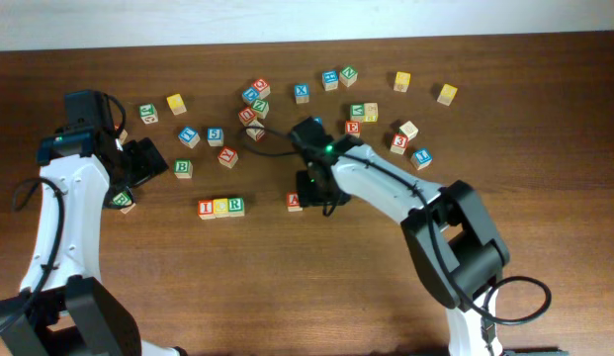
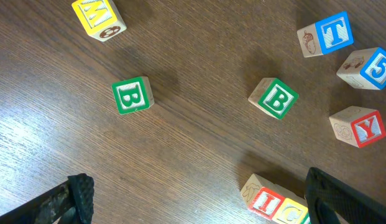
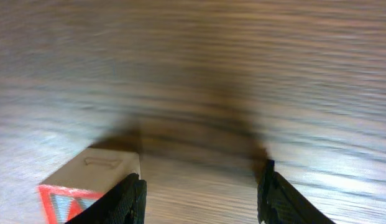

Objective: Spell out ICRA
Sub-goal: 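Nudge the A block closer to the R block with the right gripper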

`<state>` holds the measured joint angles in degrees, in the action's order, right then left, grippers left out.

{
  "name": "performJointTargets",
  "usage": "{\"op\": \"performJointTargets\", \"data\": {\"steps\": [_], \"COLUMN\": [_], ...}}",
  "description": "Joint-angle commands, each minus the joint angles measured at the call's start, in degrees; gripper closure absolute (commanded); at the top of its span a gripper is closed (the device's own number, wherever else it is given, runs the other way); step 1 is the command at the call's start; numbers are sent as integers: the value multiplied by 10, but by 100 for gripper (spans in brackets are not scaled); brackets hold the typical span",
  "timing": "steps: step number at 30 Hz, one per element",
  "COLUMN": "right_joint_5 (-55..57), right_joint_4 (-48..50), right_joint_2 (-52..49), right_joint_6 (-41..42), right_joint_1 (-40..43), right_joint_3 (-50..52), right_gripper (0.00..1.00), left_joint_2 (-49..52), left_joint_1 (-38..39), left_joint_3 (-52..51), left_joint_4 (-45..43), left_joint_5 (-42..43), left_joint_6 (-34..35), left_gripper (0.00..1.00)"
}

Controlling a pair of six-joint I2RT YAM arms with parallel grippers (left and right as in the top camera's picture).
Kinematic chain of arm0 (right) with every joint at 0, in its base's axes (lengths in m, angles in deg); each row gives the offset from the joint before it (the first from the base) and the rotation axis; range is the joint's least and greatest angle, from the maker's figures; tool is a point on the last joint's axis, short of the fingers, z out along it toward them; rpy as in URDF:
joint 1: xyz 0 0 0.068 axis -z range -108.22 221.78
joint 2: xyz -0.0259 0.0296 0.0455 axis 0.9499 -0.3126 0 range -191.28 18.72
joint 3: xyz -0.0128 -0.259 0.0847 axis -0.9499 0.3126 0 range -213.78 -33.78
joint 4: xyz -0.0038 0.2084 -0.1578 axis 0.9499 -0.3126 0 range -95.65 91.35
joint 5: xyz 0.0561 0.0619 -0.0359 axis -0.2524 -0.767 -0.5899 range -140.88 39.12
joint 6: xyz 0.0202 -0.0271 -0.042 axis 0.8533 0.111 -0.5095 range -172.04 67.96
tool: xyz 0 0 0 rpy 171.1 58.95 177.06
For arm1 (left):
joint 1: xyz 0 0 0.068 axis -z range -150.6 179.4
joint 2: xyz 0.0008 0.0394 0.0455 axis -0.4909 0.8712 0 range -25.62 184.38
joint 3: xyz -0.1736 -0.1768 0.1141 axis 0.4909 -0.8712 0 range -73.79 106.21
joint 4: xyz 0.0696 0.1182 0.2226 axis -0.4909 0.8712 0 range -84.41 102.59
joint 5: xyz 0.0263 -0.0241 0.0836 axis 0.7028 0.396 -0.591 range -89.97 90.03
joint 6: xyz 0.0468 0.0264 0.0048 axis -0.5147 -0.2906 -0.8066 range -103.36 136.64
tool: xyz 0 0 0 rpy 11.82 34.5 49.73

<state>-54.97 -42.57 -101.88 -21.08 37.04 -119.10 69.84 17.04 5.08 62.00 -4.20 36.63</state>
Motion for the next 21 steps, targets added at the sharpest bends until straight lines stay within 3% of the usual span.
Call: {"op": "performJointTargets", "data": {"steps": [1, 21], "right_joint_5": [-16, -14], "right_joint_4": [14, 28], "right_joint_2": [-17, -17], "right_joint_6": [-4, -4], "right_joint_1": [-28, -43], "right_joint_3": [7, 7], "right_gripper": [50, 50], "left_joint_2": [-2, -2], "left_joint_1": [-2, -2], "left_joint_3": [1, 1], "left_joint_4": [0, 0], "left_joint_5": [4, 4], "left_joint_6": [3, 3], "left_gripper": [1, 1]}}
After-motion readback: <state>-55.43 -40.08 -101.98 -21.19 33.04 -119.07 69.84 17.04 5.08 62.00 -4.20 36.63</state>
